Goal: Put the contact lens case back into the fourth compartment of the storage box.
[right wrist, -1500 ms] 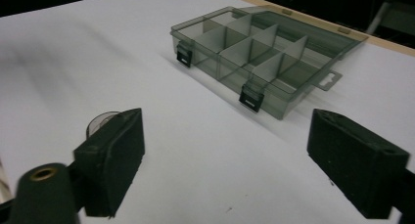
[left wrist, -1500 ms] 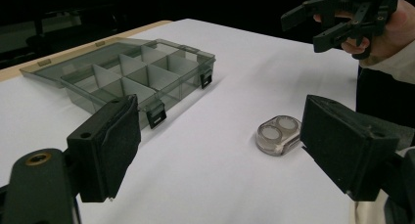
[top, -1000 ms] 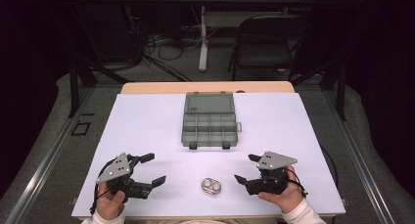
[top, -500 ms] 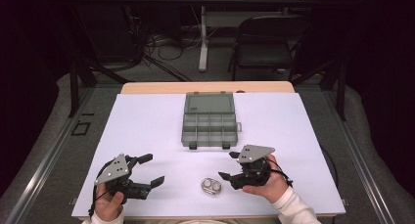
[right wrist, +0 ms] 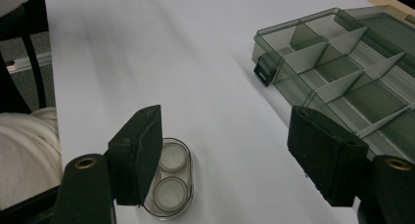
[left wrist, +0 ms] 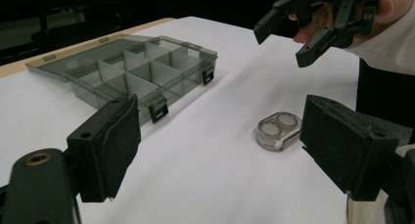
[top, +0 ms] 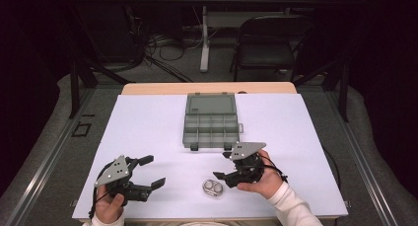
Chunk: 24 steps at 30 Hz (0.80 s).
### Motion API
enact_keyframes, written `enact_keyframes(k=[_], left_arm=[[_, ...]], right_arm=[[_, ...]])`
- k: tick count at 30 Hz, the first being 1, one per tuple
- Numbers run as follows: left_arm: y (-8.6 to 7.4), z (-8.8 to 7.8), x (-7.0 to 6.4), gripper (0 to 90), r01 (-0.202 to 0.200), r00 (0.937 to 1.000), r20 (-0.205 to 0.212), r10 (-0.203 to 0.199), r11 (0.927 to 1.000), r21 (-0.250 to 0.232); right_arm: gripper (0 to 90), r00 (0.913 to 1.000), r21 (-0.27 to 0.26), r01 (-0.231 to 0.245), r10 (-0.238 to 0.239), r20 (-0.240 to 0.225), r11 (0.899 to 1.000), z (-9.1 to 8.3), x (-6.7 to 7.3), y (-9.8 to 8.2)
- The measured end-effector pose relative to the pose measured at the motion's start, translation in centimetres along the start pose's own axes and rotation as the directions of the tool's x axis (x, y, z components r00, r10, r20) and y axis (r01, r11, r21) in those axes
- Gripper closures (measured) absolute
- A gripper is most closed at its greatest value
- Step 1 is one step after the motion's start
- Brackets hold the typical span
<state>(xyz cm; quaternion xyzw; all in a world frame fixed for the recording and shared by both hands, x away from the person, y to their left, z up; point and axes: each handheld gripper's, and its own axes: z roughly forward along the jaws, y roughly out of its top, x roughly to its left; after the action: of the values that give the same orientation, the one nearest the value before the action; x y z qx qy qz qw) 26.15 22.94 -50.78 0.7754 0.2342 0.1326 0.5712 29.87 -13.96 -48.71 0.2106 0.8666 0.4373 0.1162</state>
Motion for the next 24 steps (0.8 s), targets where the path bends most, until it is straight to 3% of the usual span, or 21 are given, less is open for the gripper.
enact_keyframes(k=[5, 14, 17, 24], left_arm=[[0.0, 0.1, 0.0, 16.0, 0.003, 1.0, 0.003, -0.003, 1.0, 0.001], [0.0, 0.1, 0.0, 16.0, 0.004, 1.0, 0.007, -0.004, 1.0, 0.002], [0.0, 0.1, 0.0, 16.0, 0.003, 1.0, 0.008, -0.003, 1.0, 0.005], [-0.1, 0.1, 0.0, 16.0, 0.007, 0.9999, 0.011, -0.007, 0.9999, 0.009]], right_arm=[[29.5, 1.0, 0.027, 0.005, -0.005, -0.004, 1.0, 0.2, 0.0, 0.1], [31.0, 0.9979, 0.1, 0.028, -0.022, -0.061, 0.995, 1.0, 0.3, 0.5], [31.0, 0.9963, 0.148, 0.045, -0.034, -0.079, 0.988, 1.6, 0.6, 0.4], [32.6, 0.9984, 0.221, 0.034, -0.023, -0.052, 0.975, 2.6, 1.2, 0.0]])
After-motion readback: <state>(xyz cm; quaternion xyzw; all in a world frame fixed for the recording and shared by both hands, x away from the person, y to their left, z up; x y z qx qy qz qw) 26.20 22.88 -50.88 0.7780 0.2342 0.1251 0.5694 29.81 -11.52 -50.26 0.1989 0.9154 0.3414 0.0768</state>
